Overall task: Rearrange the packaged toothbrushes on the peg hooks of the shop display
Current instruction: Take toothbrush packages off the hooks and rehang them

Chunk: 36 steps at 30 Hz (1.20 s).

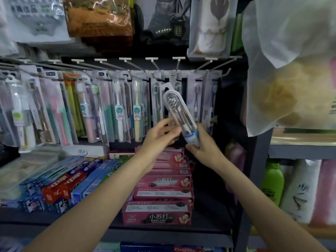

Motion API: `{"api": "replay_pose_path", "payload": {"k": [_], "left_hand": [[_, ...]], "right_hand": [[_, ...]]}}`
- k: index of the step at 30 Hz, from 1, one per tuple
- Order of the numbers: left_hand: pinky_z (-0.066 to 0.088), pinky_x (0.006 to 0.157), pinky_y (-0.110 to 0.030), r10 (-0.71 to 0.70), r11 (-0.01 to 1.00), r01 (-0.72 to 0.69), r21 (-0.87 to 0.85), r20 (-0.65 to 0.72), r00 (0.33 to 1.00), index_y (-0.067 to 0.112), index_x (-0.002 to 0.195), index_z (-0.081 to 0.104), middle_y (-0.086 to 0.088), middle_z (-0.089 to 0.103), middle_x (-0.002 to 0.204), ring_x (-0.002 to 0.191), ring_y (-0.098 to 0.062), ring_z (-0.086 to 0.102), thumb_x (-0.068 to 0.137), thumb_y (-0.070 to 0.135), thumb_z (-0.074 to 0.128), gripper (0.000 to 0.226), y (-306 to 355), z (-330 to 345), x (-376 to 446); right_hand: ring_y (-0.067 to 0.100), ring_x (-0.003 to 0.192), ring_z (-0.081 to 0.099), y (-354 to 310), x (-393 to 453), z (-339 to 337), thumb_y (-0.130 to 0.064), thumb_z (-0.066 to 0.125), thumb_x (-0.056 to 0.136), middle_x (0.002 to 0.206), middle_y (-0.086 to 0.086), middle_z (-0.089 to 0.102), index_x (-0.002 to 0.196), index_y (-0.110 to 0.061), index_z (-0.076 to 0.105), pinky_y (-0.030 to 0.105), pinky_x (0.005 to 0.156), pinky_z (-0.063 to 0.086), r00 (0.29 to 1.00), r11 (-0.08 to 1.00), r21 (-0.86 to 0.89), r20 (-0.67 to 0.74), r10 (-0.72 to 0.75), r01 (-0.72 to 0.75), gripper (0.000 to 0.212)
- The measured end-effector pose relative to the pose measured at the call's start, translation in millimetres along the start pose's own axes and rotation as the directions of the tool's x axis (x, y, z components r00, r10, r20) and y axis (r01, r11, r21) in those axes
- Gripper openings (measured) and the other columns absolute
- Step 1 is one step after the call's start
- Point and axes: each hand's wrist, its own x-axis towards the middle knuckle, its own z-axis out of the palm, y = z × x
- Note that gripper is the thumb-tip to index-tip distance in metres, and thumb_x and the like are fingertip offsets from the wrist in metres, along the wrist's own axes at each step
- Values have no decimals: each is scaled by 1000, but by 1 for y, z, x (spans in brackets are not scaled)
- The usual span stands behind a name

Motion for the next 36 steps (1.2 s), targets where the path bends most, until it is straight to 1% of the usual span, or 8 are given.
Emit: {"api": "replay_pose_path", "payload": {"k": [3,6,12,17,22,26,30,36], "left_hand": [[48,92,-28,-10,1000,12,29,-49,999,21,113,58,-1,65,112,106,-14,60,80,21,67,34,-3,-16,-6],[48,90,-30,-32,999,34,20,-107,994,19,114,58,-2,67,108,104,-16,62,80,18,68,36,-6,-28,-14],[51,82,-29,-63,995,82,58,-272,960,12,111,59,-6,69,104,98,-19,65,83,17,66,29,1,-67,-39],[54,85,-36,-151,988,149,-35,-390,908,4,107,62,-12,69,105,95,-24,66,85,22,66,29,5,-117,-56],[51,81,-33,-104,956,231,183,-523,846,7,104,55,-13,62,107,96,-25,63,86,18,64,23,12,-183,-81],[49,81,-28,-19,915,263,305,-620,785,11,103,54,-12,60,108,96,-24,59,90,9,56,13,16,-250,-95],[45,83,-29,152,774,266,575,-576,803,9,113,56,-8,56,109,94,-18,54,89,3,53,25,25,-320,-95],[29,109,-36,209,391,158,907,-255,944,26,136,43,-16,34,137,130,-31,33,91,10,50,49,26,-395,-62]], "right_hand": [[12,92,55,-6,-1,13,0,58,85,105,-1,55,131,-14,35,13,73,43,982,1000,22,187,-10,6,54],[17,101,57,-15,1,31,-2,61,84,115,5,56,137,-19,30,25,85,47,952,994,107,305,3,-37,64],[13,106,54,-31,9,71,-11,70,80,121,-1,52,138,-21,30,30,90,48,952,993,115,305,-24,-12,71],[11,105,50,-63,23,103,-8,66,83,118,-4,49,123,-39,27,7,73,38,928,981,87,318,-193,174,64],[18,122,44,-86,35,148,-16,61,87,140,-2,39,137,-39,25,33,89,43,922,974,-5,322,-214,228,66],[10,109,49,-108,48,181,-15,67,84,127,-10,47,139,-31,26,20,75,39,944,986,43,284,-169,164,70],[12,115,48,-135,66,224,-16,69,82,125,-11,47,138,-32,27,22,80,40,948,987,3,277,-156,162,72],[17,113,52,-181,107,292,-26,64,86,137,-2,45,144,-29,24,24,77,42,990,979,-162,86,-108,121,70]]}}
